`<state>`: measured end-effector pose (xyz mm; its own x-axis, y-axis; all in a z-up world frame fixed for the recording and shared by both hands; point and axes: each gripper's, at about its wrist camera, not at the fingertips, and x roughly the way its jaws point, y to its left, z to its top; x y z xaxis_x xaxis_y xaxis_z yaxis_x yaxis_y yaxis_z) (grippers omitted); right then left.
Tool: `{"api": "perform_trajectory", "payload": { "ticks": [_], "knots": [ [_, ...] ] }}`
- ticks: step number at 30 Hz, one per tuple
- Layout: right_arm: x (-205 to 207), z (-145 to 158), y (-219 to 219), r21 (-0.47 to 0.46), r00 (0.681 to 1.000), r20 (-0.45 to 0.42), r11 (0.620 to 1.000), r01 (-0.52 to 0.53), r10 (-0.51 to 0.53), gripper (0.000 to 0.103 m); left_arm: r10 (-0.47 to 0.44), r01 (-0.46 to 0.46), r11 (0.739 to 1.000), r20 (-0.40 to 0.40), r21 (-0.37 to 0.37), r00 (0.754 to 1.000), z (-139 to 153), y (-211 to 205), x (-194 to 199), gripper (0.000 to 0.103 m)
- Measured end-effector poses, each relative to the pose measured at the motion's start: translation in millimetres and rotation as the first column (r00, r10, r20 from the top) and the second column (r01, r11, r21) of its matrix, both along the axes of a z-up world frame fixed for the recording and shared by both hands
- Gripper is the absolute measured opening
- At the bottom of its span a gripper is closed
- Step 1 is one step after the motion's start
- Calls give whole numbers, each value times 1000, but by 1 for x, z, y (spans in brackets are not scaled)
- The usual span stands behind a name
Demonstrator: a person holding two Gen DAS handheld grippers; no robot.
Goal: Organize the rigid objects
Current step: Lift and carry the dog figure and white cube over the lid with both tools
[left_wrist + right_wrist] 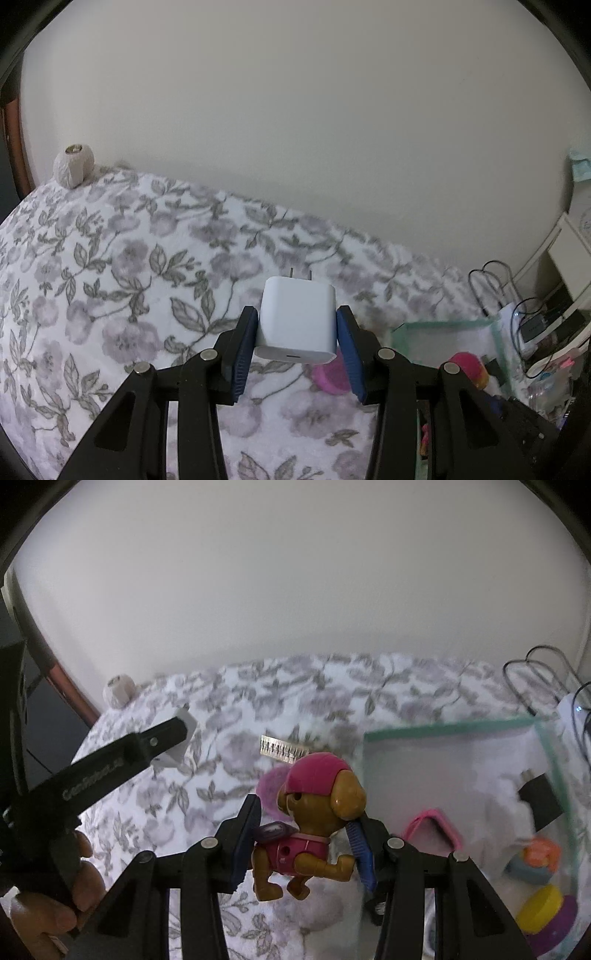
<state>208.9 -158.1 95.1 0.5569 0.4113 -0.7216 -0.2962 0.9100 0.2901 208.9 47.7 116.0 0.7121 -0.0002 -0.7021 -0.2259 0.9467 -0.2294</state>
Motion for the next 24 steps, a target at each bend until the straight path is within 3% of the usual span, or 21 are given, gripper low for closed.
{"api": "perform_trajectory", "payload": {
  "ticks": [12, 24],
  "knots": [
    [-6, 44, -64, 15, 987, 110, 993, 116, -117, 49, -80, 79, 997, 98, 14, 992, 30, -41, -11, 45],
    [-8, 50, -143, 19, 948, 127, 957, 291, -291, 49, -238, 234, 971, 109, 43, 965, 27, -110, -5, 45]
  ]
}}
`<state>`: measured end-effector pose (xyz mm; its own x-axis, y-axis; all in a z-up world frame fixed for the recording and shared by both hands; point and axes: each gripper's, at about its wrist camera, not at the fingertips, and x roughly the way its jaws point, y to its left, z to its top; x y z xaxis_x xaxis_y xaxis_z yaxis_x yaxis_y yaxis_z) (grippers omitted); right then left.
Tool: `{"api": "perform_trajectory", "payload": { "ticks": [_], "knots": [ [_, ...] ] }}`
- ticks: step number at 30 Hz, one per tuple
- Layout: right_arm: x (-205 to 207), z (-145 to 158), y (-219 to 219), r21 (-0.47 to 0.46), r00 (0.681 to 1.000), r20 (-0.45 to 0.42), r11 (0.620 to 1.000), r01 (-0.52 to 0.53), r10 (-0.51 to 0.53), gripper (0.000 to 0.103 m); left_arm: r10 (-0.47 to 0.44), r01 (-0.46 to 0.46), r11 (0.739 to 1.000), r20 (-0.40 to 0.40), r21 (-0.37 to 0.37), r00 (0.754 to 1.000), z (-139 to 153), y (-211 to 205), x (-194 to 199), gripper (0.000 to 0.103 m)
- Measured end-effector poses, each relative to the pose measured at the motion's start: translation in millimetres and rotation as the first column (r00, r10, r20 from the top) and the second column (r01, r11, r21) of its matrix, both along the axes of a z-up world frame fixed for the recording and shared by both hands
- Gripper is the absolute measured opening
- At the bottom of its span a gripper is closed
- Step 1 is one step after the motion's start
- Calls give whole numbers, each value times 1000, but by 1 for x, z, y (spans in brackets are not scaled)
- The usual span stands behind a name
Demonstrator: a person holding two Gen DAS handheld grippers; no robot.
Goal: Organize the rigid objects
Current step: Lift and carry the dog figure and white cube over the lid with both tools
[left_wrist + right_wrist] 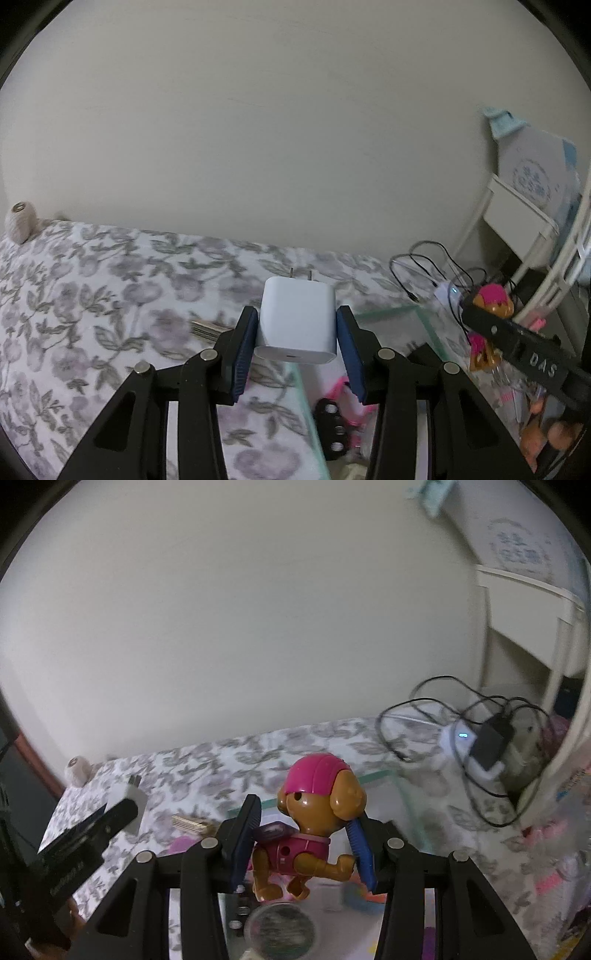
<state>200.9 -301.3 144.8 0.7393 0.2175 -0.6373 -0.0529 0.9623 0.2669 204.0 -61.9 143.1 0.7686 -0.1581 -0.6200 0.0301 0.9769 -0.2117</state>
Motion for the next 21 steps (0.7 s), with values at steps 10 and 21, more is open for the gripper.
{"api": "perform_trajectory", "payload": {
  "ticks": [10, 21],
  "knots": [
    [1, -12, -42, -1, 996, -31, 996, 87, -87, 49, -101, 102, 995, -48, 21, 994, -23, -50, 7, 45],
    [21, -70, -37, -28, 982, -175, 997, 66, -69, 49, -105, 109, 994, -135, 23, 985, -64, -61, 22, 45]
  ]
}}
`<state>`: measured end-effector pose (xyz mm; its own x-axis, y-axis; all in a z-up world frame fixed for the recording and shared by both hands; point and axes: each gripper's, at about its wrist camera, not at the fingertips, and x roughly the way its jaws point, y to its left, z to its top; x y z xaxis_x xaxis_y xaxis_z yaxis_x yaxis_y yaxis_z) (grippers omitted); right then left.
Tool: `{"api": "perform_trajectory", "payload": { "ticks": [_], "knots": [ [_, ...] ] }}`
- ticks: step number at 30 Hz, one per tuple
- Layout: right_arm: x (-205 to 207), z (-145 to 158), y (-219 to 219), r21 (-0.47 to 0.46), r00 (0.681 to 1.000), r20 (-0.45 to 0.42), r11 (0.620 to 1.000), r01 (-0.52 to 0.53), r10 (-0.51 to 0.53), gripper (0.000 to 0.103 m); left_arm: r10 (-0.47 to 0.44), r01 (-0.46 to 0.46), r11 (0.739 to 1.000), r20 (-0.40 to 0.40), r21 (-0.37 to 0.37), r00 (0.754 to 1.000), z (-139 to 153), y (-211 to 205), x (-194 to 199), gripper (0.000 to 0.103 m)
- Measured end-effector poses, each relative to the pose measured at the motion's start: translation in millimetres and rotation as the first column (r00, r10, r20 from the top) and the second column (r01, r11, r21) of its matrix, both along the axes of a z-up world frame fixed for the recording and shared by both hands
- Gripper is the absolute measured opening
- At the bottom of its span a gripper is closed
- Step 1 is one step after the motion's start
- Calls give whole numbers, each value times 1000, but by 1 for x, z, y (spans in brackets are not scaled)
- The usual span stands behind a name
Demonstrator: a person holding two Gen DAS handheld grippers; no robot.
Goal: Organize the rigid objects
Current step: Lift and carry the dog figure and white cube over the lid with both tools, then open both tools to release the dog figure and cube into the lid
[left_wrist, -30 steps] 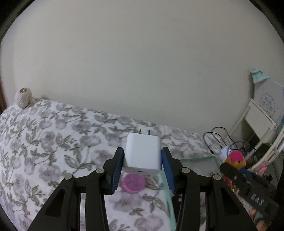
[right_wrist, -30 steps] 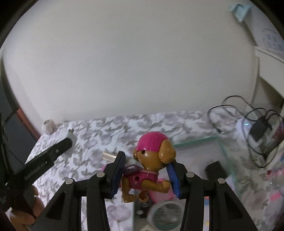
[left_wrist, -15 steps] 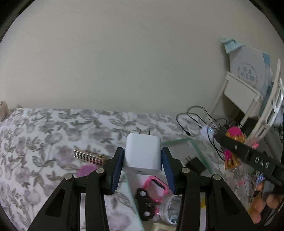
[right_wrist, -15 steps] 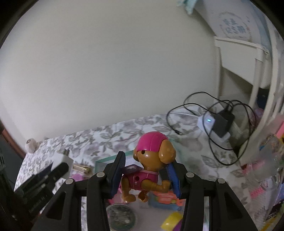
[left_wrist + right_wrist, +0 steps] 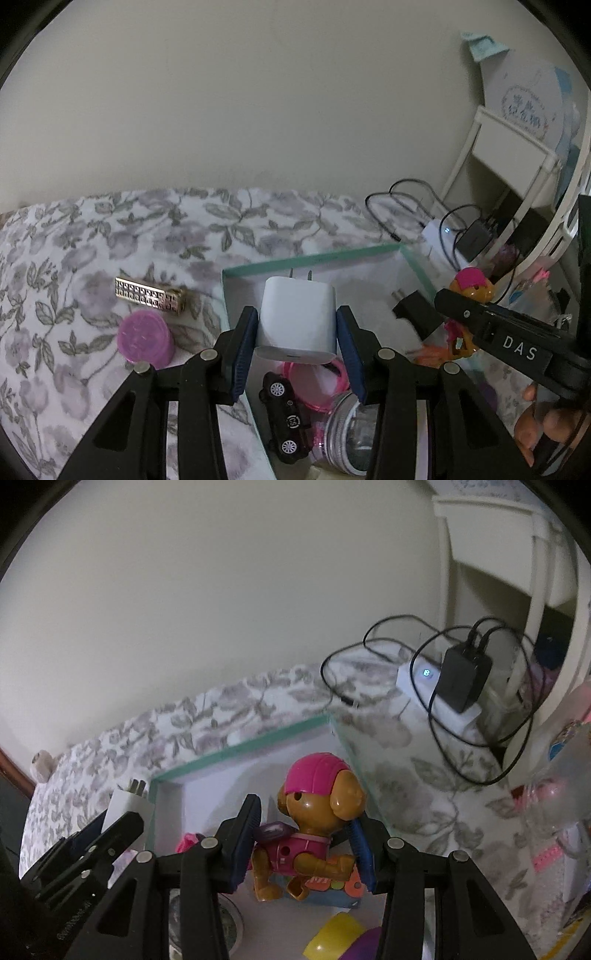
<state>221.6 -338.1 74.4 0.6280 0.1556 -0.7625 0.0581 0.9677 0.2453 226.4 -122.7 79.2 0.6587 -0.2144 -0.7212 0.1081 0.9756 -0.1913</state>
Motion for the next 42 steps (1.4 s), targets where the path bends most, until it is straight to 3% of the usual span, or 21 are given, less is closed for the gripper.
{"api": "perform_trajectory", "payload": {
  "ticks": [15, 22, 32, 34, 38, 42],
  "knots": [
    [7, -19, 19, 11, 998, -36, 999, -44, 45, 49, -8, 9, 1000, -70, 11, 997, -27, -4, 8, 45],
    [5, -11, 1, 33, 999, -8, 999, 44, -44, 49, -5, 5, 1000, -75, 9, 997, -27, -2, 8, 44],
    [11, -29, 11, -2, 996, -87, 1000, 7, -7, 50, -4, 5, 1000, -79, 10, 997, -27, -2, 9, 45],
    [11, -29, 12, -12, 996, -89, 1000, 9, -10, 50, -5, 6, 1000, -77, 12, 997, -25, -3, 8, 47],
    [11, -30, 9, -17, 995, -100, 1000, 24, -26, 56, -17, 16, 1000, -72, -4, 997, -21, -4, 7, 61],
    [11, -29, 7, -16, 995, -100, 1000, 27, -28, 60, -13, 12, 1000, -68, -11, 998, -17, -3, 6, 62]
  ]
}}
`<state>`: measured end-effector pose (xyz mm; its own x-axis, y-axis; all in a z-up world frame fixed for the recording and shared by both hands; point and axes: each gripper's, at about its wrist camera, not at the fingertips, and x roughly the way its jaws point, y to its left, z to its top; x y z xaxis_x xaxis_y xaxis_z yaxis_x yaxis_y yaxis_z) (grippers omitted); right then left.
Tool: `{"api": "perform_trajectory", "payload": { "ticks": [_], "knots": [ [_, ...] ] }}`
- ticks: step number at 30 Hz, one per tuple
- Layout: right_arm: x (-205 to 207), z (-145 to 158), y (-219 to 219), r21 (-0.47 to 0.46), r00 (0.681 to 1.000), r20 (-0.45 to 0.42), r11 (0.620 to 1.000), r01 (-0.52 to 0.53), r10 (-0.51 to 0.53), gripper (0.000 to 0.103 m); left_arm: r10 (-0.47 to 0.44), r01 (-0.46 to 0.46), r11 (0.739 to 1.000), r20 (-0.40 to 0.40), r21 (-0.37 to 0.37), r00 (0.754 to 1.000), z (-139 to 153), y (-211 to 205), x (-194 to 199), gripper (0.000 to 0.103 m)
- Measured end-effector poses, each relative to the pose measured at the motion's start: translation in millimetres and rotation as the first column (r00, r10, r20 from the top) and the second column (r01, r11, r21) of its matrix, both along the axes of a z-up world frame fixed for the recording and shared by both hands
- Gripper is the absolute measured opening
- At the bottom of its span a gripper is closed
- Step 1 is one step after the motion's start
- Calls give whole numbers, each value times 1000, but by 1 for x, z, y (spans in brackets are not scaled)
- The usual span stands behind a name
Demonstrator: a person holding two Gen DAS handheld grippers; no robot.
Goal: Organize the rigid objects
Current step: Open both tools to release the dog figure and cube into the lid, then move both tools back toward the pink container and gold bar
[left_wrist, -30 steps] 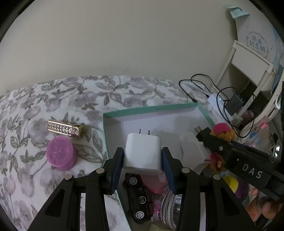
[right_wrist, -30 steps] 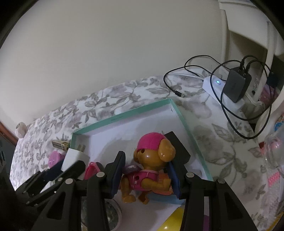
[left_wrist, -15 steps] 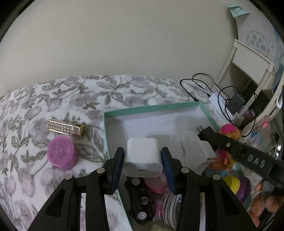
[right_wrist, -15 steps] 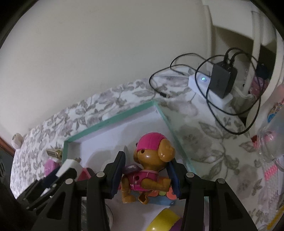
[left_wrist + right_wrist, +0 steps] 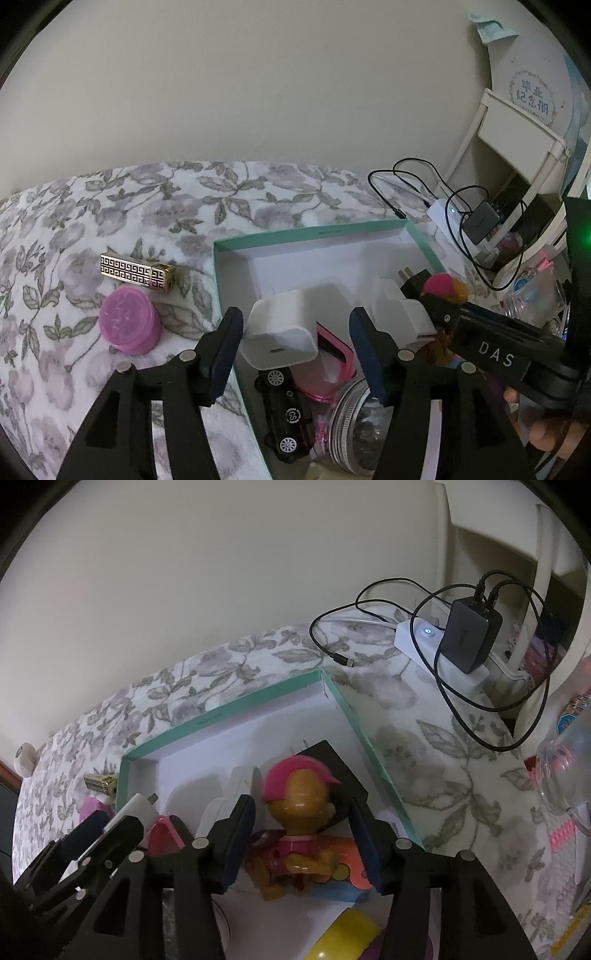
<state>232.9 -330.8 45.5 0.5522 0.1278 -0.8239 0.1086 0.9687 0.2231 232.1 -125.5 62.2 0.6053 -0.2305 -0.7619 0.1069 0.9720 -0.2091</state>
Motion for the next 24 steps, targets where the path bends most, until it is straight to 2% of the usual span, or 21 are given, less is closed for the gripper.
{"api": "perform_trajectory", "payload": {
  "ticks": [8, 12, 16, 18, 21, 22, 24],
  "knots": [
    [-3, 14, -1, -15, 1000, 28, 1000, 3, -2, 63, 15, -13, 999, 32, -51, 999, 25, 12, -5, 66],
    [-7, 27, 0, -21, 999, 54, 1000, 2, -1, 63, 52, -48, 997, 63, -64, 997, 43, 24, -9, 67],
    [-10, 42, 5, -27, 996, 92, 1000, -13, 15, 64, 99, -97, 995, 75, -29, 992, 53, 35, -11, 69],
    [-11, 47, 9, -20, 994, 106, 1000, -24, 26, 72, 132, -132, 991, 73, -3, 989, 54, 42, -10, 70],
    [-11, 49, 14, -9, 992, 116, 999, -41, 42, 74, 166, -168, 985, 66, 24, 984, 53, 51, -9, 75],
    [-11, 49, 15, -11, 992, 114, 999, -45, 46, 74, 184, -186, 982, 57, 34, 981, 51, 55, -8, 79],
    [-10, 48, 21, -19, 992, 112, 998, -60, 61, 82, 214, -216, 976, 46, 42, 976, 49, 63, -7, 80]
  ]
}}
